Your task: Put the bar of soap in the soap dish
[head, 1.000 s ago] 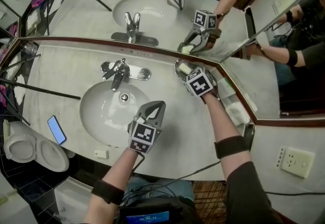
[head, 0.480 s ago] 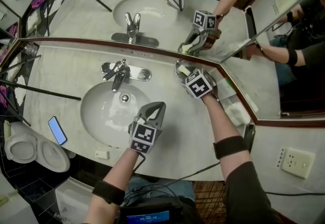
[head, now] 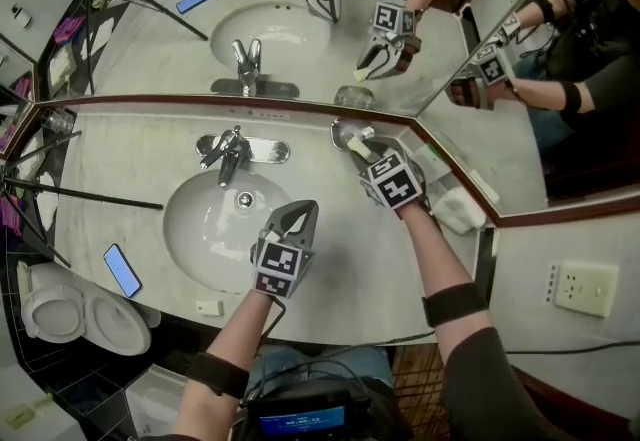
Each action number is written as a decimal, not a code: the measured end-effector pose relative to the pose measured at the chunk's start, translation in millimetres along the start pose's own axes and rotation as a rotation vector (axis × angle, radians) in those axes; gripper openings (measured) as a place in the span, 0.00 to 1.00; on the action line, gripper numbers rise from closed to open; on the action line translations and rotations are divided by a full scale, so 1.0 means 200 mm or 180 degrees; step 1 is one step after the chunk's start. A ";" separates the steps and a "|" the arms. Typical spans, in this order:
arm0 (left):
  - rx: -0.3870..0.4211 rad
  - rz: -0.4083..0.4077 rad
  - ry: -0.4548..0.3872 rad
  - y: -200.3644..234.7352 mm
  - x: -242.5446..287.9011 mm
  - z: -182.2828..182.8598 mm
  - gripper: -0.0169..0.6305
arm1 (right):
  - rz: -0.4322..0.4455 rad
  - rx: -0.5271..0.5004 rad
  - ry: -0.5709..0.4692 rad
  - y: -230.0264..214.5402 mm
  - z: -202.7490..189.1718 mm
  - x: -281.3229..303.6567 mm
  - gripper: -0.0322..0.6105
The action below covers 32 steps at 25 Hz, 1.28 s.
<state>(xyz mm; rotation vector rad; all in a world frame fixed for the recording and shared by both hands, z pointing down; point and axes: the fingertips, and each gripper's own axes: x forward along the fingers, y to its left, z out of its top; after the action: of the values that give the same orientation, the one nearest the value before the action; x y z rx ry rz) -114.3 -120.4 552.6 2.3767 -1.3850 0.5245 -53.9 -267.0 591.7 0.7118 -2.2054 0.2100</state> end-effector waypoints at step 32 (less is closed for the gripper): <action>0.0255 -0.0066 -0.0004 -0.24 -0.26 0.03 0.03 | -0.0077 0.0389 -0.0273 0.63 -0.62 -0.63 0.27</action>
<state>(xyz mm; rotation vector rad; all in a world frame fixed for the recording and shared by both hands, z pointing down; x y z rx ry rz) -94.8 -60.8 517.7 2.4521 -1.3627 0.5835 21.9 -63.0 591.7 0.8278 -2.2788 0.3092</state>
